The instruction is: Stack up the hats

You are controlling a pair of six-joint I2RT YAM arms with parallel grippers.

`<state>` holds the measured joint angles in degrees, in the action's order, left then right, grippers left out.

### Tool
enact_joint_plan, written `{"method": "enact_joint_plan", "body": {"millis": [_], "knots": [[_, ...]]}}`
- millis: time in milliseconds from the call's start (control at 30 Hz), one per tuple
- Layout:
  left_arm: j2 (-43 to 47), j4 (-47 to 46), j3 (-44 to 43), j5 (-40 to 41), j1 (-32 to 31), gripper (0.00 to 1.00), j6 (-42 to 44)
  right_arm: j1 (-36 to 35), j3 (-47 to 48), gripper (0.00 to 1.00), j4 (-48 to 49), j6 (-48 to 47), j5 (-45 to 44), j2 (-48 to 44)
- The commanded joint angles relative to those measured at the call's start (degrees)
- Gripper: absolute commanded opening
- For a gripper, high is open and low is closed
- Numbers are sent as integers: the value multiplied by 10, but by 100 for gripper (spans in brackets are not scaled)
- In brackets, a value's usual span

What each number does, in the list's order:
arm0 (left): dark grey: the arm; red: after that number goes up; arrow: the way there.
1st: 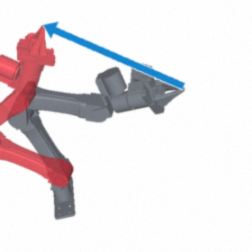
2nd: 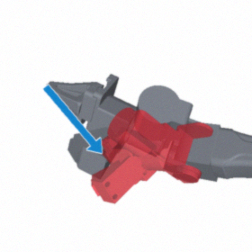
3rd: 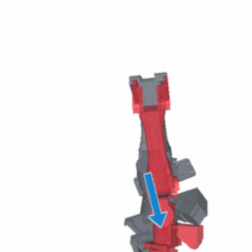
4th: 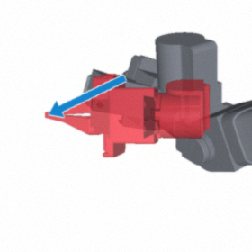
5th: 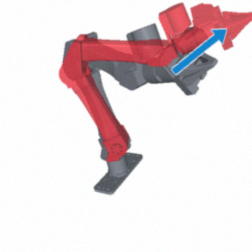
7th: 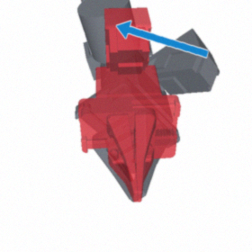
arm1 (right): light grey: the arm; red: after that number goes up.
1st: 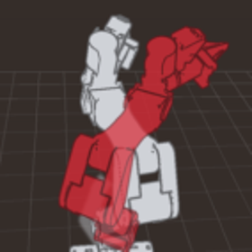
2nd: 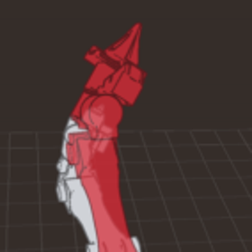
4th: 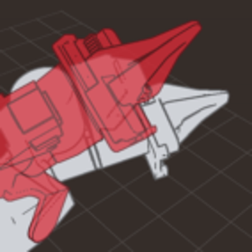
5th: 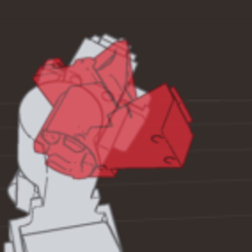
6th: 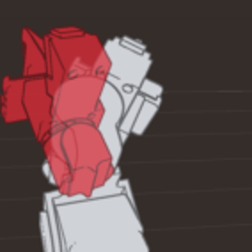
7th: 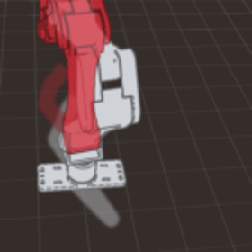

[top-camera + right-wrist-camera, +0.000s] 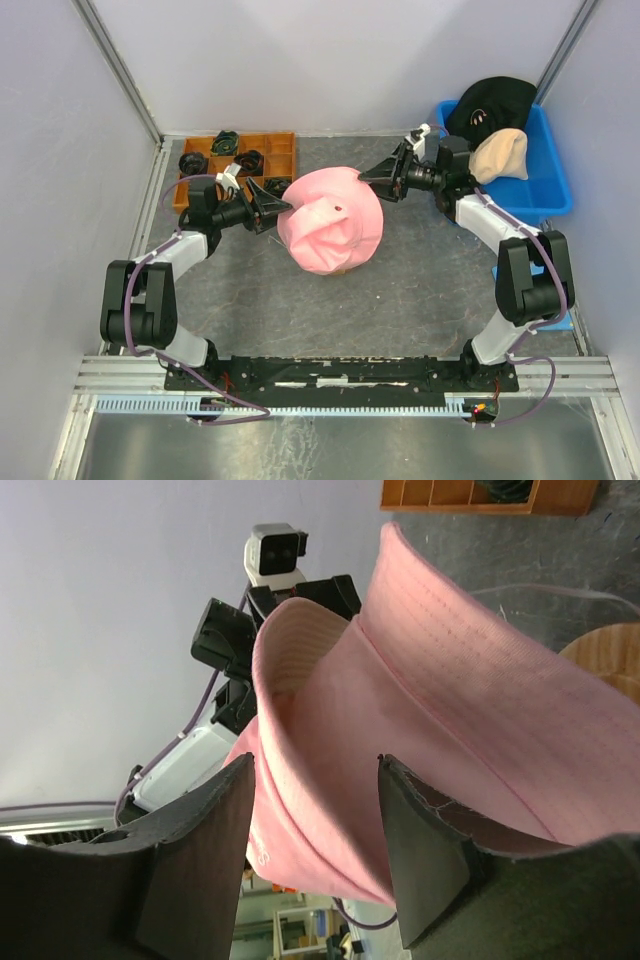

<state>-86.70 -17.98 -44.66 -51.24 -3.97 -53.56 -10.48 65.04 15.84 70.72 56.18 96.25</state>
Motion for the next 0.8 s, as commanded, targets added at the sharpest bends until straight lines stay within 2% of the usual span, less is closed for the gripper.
{"method": "enact_joint_plan", "body": {"millis": [0,100,200,300,467,567,633,767], "knots": [[5,-26,-25,-7,-3,73,-16,-6,14,60,23,-2,11,9],[5,-26,-26,-7,-2,73,-16,-7,20,60,-3,-20,14,9],[3,-26,-29,-7,-3,73,-17,-6,30,60,-69,-75,11,4],[-1,-26,-31,-6,-2,73,-17,-7,32,48,-82,-85,13,4],[-6,-27,-37,-6,-3,72,-21,-6,42,40,-87,-88,16,6],[-8,-27,-40,-6,-3,71,-22,-6,53,26,-92,-87,17,9],[-10,-27,-43,-6,-3,71,-23,-7,58,1,-94,-85,17,13],[-11,-29,-45,-7,-3,71,-28,-7,67,0,-52,-42,16,19]]}}
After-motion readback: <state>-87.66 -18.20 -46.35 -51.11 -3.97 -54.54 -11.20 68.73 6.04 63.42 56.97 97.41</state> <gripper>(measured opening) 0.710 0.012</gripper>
